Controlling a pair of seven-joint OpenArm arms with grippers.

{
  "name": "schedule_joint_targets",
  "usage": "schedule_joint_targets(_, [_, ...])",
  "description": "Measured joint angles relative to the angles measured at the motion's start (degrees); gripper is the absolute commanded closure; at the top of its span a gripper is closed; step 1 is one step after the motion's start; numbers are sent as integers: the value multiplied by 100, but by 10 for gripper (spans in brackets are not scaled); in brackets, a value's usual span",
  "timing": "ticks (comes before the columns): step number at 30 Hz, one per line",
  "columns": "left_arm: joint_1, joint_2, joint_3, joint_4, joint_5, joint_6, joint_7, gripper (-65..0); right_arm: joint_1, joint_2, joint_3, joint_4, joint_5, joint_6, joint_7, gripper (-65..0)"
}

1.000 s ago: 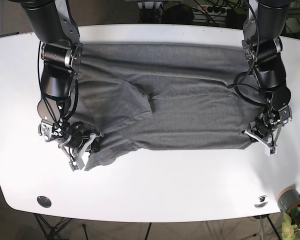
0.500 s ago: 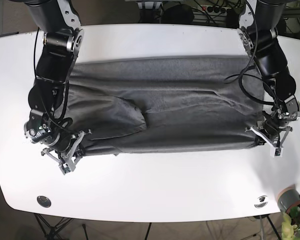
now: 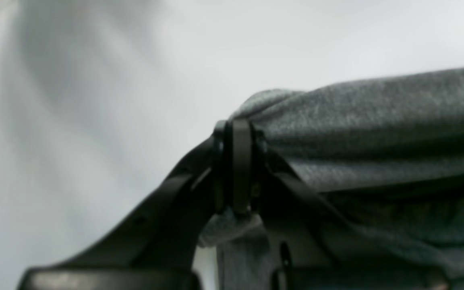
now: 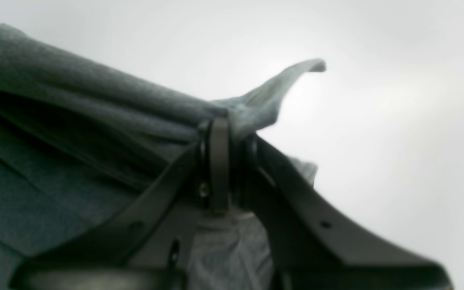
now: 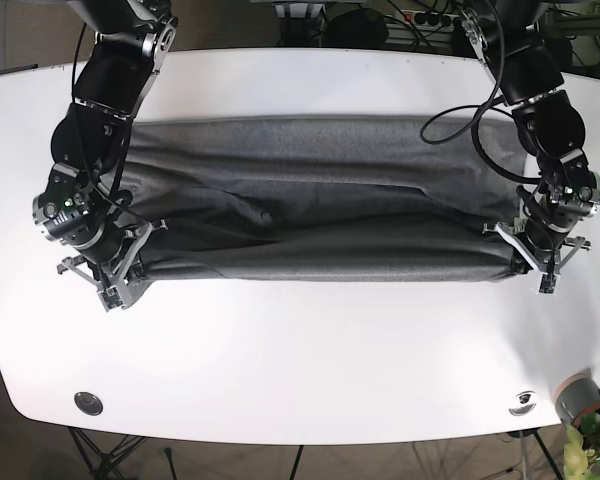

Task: Fold the T-shirt properly
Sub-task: 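Lift the hem with both grippers and fold it over toward the collar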

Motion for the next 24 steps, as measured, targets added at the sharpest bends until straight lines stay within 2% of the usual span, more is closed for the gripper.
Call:
schedule_joint_targets(6, [568, 39, 11, 444, -33, -33, 17, 0, -540, -61, 157, 525, -4, 13, -247, -24])
schedule_joint_targets(12, [1102, 39, 13, 629, 2, -20, 39, 0, -1047, -240, 160, 881, -20, 0, -304, -29])
schedule_joint_targets(15, [1257, 26, 13, 629, 22, -17, 42, -129, -1237, -245, 160, 925, -22, -7, -299, -86])
schedule_joint_targets(16, [1292, 24, 13, 629, 20, -17, 37, -204, -1290, -245, 160, 925, -20, -11, -297, -130])
schedule_joint_targets(19, [1405, 26, 15, 629, 76, 0, 39, -371, -1469, -227, 164, 927, -48, -20, -308, -252])
schedule_joint_targets(21, [1473, 11, 11, 629, 103, 15, 42, -424, -1593, -236, 260, 951, -61, -17, -313, -322])
schedule_joint_targets(22, [1508, 7, 9, 632, 101, 20, 42, -435, -1657, -267, 398, 1012, -35, 0, -326, -368])
schedule_joint_targets(24, [1572, -4, 2, 651, 103, 20, 44, -428, -1766, -319, 695, 1167, 72, -15, -350, -417])
